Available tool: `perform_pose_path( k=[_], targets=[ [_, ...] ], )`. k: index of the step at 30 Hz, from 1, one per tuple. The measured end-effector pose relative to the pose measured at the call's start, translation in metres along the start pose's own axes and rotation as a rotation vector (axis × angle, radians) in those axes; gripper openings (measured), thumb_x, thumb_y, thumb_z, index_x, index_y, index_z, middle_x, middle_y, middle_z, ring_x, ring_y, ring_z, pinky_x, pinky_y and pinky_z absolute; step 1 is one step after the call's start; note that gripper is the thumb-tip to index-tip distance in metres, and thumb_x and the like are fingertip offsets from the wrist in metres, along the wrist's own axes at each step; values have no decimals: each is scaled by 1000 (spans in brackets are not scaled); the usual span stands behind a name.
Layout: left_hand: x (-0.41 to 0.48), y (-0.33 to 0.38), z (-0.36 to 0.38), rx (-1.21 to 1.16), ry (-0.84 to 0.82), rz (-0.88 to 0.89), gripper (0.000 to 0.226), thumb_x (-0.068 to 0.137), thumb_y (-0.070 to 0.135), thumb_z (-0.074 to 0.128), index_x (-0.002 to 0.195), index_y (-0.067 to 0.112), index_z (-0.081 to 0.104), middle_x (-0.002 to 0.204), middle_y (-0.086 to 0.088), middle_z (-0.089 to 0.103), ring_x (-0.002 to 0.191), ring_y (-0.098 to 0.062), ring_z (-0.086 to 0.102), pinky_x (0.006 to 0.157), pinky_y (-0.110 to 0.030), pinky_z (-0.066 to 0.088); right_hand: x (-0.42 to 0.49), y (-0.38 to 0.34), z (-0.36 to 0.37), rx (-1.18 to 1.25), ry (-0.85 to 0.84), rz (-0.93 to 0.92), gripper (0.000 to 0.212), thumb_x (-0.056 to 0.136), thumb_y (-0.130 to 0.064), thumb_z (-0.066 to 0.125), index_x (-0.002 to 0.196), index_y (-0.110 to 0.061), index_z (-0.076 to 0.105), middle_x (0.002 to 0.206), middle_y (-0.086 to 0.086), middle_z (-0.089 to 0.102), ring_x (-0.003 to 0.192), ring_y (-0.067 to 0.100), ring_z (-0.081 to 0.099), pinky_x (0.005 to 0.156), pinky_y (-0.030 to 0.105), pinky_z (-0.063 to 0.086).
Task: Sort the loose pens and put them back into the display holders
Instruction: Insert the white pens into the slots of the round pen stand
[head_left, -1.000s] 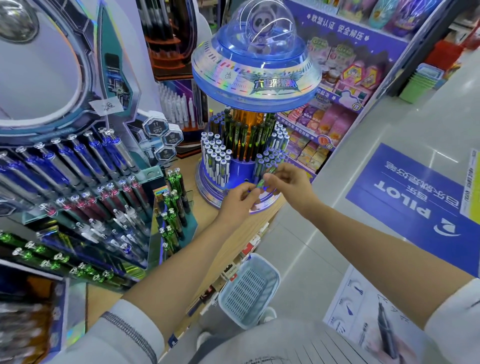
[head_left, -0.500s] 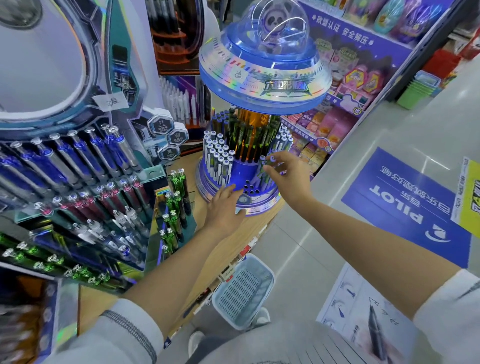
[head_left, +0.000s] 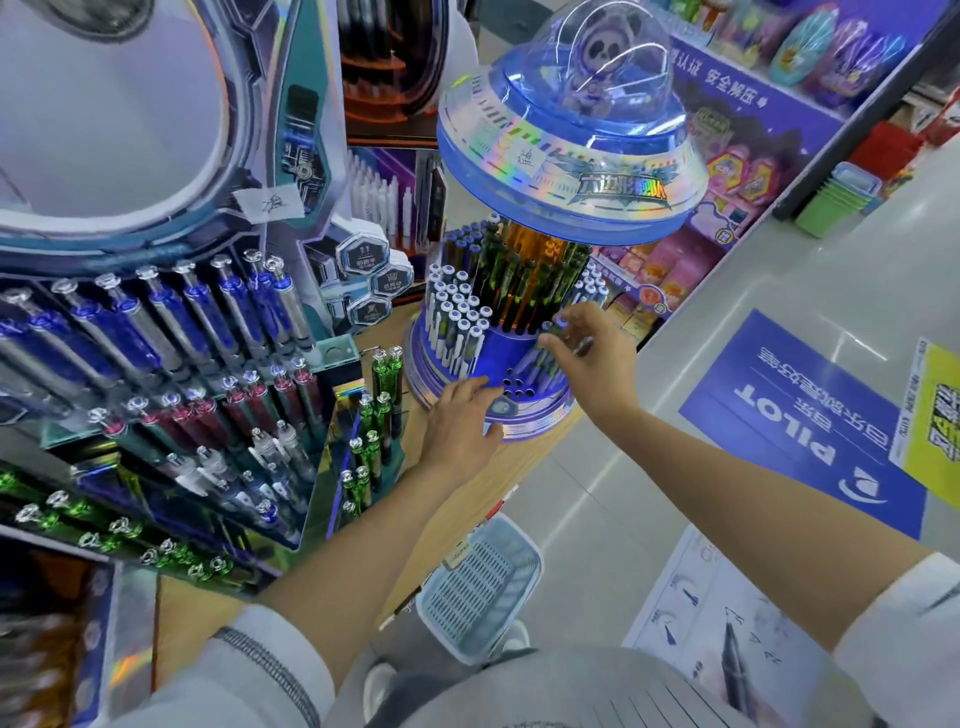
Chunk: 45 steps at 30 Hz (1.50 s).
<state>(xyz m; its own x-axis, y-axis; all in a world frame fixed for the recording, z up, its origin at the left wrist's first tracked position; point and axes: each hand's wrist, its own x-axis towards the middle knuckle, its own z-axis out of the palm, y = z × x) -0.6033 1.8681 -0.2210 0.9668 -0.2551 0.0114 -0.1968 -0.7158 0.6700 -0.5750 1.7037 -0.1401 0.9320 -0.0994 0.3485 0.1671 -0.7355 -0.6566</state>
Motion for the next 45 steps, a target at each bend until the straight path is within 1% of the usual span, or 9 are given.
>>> perform_pose_path(
  k=[3,6,11,14,25,31,35,40,45],
  targets=[
    [0,-1,0,-15,3,8,46,91,18,58,136,20,50,147,-3,40,136,-24,28,112,-40,28,3,-1,1,-22,-22,-15,19,83,-20,75,93,-23,59,77,-9,57,67,1,51,60,6,37],
    [-1,-2,0,-16,7,15,46,91,18,58,136,20,51,147,-3,40,135,-24,29,112,-39,28,7,-4,2,-49,-22,-57,16,83,-20,74,93,-19,62,81,-6,59,72,9,55,63,8,37],
    [-1,-2,-1,-6,-3,14,46,93,19,56,138,21,49,148,-1,37,136,-22,27,112,-37,28,10,-3,2,-86,-44,-69,15,82,-19,73,91,-16,62,84,1,63,75,18,60,68,34,51],
    [-1,-2,-2,10,-19,18,47,93,20,55,139,22,47,150,0,35,137,-22,26,112,-38,29,12,-2,0,-95,-57,-60,16,83,-21,73,94,-15,63,82,1,63,74,18,60,68,37,52],
    [-8,-9,-3,134,-14,36,52,95,19,53,144,27,38,156,-3,23,144,-22,19,115,-40,25,14,-6,3,-101,-86,-79,18,85,-20,72,100,-15,64,85,1,63,76,16,59,66,23,42],
    [-10,-10,-1,213,-35,41,58,96,21,51,149,29,29,159,-3,14,146,-22,13,114,-38,22,14,-2,1,-98,-49,-90,15,84,-18,71,96,-15,63,86,1,64,74,16,60,66,24,46],
    [-10,-11,-1,218,-37,43,58,96,21,50,149,29,28,160,-3,14,146,-22,13,114,-38,22,15,3,1,-88,-58,-81,16,84,-18,72,97,-14,64,86,1,65,74,15,62,63,15,42],
    [-11,-10,-2,206,-52,48,59,97,20,50,150,28,27,160,-4,12,147,-22,11,116,-39,21,13,2,4,-132,-70,-107,27,83,-19,73,107,-17,59,87,0,63,81,20,60,71,35,49],
    [-11,-9,-3,210,-62,47,59,97,20,49,150,28,26,160,-4,10,147,-22,10,116,-40,21,13,6,7,-232,-41,-185,24,80,-20,75,96,-16,58,86,-1,62,80,22,56,70,42,49]
  ],
)
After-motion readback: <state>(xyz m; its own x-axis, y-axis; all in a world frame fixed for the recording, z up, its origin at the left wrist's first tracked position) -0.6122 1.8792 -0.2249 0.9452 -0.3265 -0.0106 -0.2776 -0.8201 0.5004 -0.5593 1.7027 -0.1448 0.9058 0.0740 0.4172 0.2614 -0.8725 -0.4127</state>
